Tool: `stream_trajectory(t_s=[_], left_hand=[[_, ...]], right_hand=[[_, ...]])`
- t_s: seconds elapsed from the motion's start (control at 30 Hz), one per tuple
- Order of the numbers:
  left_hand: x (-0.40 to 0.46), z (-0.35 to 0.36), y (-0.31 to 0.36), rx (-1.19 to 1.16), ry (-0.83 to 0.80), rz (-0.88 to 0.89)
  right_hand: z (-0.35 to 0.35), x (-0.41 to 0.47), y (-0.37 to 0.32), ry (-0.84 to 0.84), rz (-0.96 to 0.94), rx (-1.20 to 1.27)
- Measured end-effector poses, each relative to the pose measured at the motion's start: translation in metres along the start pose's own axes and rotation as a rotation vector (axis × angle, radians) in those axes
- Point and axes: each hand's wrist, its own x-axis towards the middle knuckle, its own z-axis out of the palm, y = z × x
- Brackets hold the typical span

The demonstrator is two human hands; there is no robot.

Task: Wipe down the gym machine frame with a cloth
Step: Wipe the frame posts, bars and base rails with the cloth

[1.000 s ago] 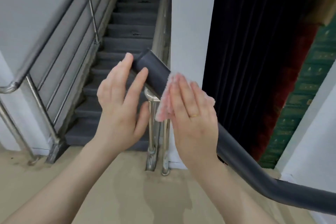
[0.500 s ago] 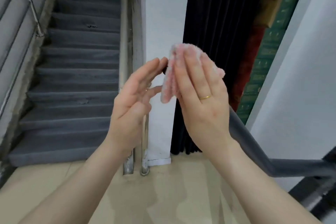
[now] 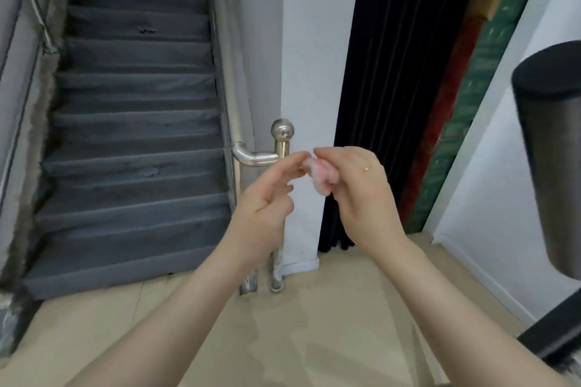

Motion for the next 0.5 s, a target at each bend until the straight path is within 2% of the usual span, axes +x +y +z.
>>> stream_trajectory(t_s=[0.1, 0.23, 0.37, 0.5], left_hand=[[-0.006, -0.051, -0.033, 0.020, -0.053, -0.170], [0.008, -0.089, -0.071, 0.005, -0.121, -0.288], [0.045, -0.083, -0.112, -0.013, -0.279, -0.361], [0.096, -0.054, -0.150, -0.039, -0.455, -0.298]], right_hand=[[0.043, -0.009, -0.018, -0.092, 0.445, 0.233], [0.087, -0.015, -0.021, -0.091, 0.791, 0.328], [0.105, -0.025, 0.014, -0.028, 1.096, 0.344], [0.104, -0.038, 0.072, 0.172, 1.322, 0.303]])
